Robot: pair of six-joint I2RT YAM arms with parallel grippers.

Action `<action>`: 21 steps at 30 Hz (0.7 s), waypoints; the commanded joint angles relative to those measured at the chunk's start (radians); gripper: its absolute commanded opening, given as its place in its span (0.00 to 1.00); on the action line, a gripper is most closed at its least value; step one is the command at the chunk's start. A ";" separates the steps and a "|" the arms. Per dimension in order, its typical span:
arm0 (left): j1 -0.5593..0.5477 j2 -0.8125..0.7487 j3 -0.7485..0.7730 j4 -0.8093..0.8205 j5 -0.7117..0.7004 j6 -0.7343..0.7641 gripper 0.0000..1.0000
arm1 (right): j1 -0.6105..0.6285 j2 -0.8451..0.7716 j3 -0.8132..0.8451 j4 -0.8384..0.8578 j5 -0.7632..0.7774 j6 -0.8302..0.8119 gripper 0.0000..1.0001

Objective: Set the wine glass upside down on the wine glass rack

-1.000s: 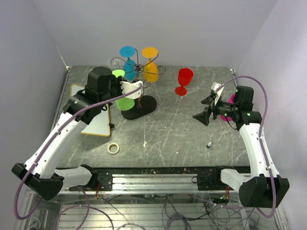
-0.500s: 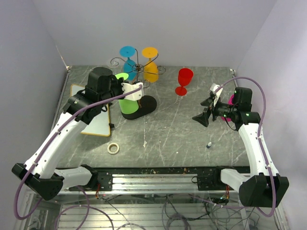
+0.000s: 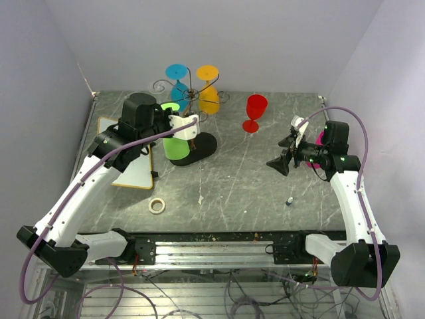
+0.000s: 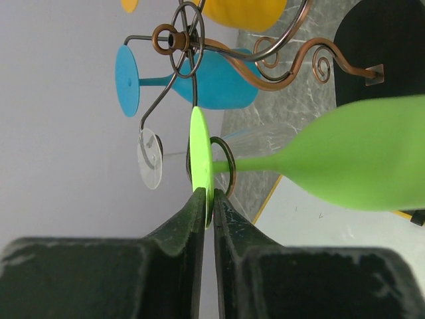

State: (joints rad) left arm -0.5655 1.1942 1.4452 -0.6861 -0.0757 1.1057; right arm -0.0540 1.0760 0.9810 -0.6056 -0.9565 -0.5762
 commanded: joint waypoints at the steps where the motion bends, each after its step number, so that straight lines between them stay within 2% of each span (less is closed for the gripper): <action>1: -0.004 0.002 0.011 0.011 0.037 -0.006 0.21 | 0.001 -0.004 -0.005 0.015 0.004 0.003 0.96; 8: -0.004 -0.004 0.005 -0.003 0.054 -0.006 0.27 | 0.000 -0.005 -0.008 0.018 0.010 0.003 0.96; 21: -0.004 -0.020 0.023 -0.057 0.111 -0.011 0.34 | -0.001 -0.001 -0.010 0.020 0.018 0.004 0.96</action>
State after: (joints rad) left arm -0.5655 1.1950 1.4452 -0.7158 -0.0242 1.1053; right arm -0.0540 1.0760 0.9794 -0.6025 -0.9455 -0.5762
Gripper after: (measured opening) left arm 0.328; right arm 0.962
